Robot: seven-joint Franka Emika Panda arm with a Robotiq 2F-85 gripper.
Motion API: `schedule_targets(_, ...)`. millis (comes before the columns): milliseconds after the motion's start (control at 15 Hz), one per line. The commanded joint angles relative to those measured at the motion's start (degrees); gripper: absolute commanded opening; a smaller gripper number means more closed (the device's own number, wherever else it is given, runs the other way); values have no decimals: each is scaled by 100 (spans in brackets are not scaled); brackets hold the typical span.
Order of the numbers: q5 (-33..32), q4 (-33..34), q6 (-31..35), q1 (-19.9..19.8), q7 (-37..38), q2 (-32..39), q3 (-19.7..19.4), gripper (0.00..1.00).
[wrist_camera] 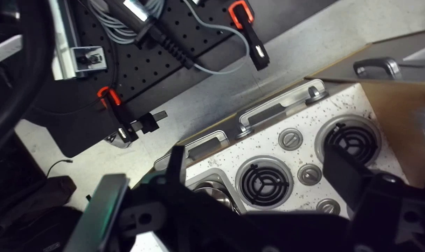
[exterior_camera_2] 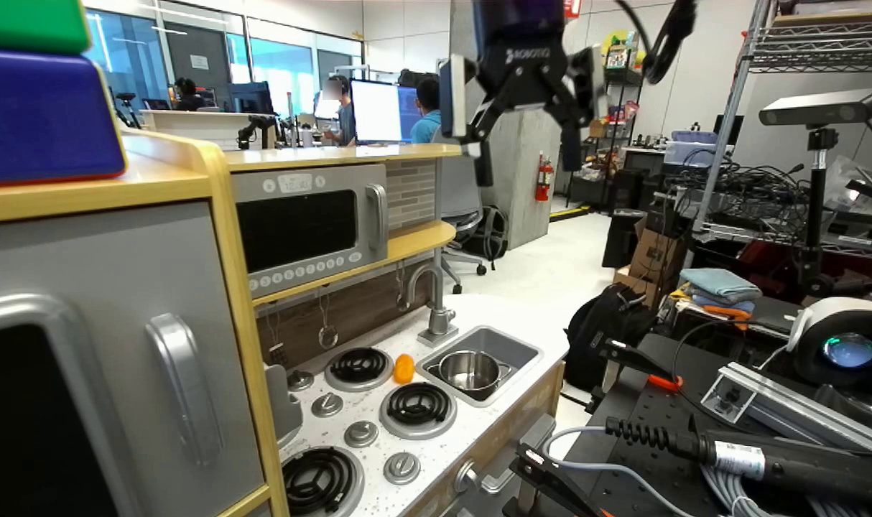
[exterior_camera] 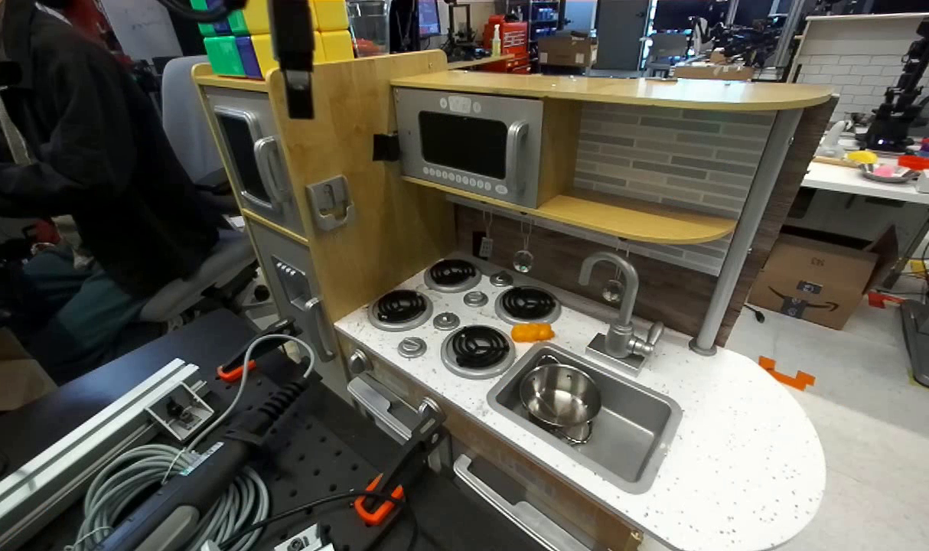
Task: Put the plastic bread inside the silver pot
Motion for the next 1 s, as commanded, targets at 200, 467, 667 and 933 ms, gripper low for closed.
schedule_targets(200, 410, 1517, 1740, 337, 923, 2569, -900, 100)
schedule_targets(467, 918, 2505, 2653, 603, 1311, 3859, -1238, 100)
schedule_targets(667, 970, 2331, 2652, 687, 1106, 3791, -1361, 100)
schedule_targets(933, 903, 2382, 3009, 775, 1160, 3902, -1455, 100)
